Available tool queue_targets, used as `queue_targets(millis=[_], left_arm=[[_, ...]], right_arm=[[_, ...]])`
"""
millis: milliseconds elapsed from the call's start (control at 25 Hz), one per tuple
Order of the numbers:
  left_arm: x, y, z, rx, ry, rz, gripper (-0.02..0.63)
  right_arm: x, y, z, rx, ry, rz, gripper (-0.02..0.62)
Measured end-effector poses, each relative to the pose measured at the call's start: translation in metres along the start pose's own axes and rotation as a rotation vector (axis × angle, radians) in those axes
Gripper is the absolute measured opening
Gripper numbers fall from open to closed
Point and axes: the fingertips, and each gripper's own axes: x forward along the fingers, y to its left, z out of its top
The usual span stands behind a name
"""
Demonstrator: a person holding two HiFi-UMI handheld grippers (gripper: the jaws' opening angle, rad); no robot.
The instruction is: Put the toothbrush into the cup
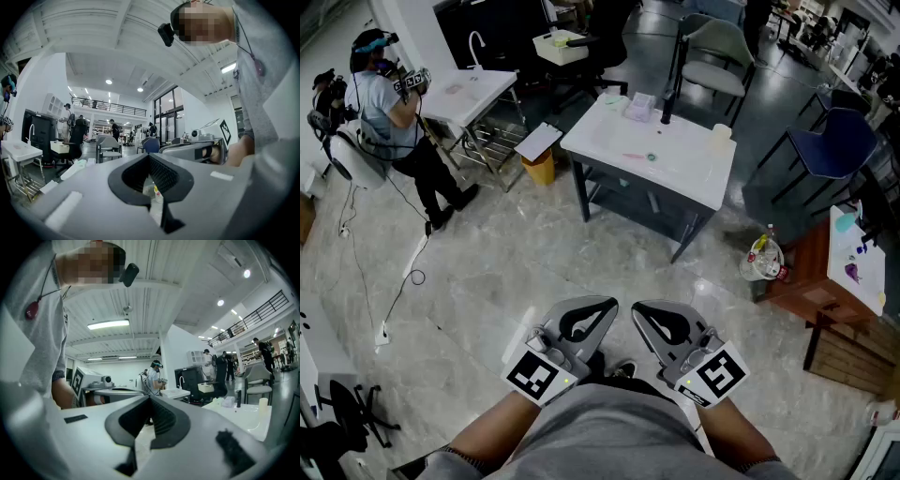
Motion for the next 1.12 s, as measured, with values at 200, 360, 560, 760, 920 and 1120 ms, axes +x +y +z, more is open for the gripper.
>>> queue_targets(millis=[200,360,560,760,920,1120], left_arm=[[0.003,0.000,-0.002,0.004,0.006,-0.001,0.009],[0.005,0.003,-0.003,0.002,0.015,0.007,0.008],[0.012,0.015,-0.001,0.007,0.010,0.012,0.008],[0.018,0.032,-0.003,-0.002,0.004,-0.004,0.009],[0.025,0.053,-0.001,-0.018,0.003,-0.028,0.008],[0.034,0.084,0.005,-0.027,-0.004,-0.055,0.008]], right_arm=[[0.000,-0.003,0.000,0.004,-0.002,0.005,0.014],[0.000,-0.010,0.000,0.005,-0.003,-0.005,0.014],[0.007,-0.022,-0.001,0.036,-0.006,-0.020,0.014],[0.020,-0.034,0.000,0.052,-0.007,-0.029,0.014],[0.037,-0.046,0.002,0.053,-0.006,-0.049,0.014],[0.064,-0.064,0.011,0.061,-0.016,-0.070,0.014]])
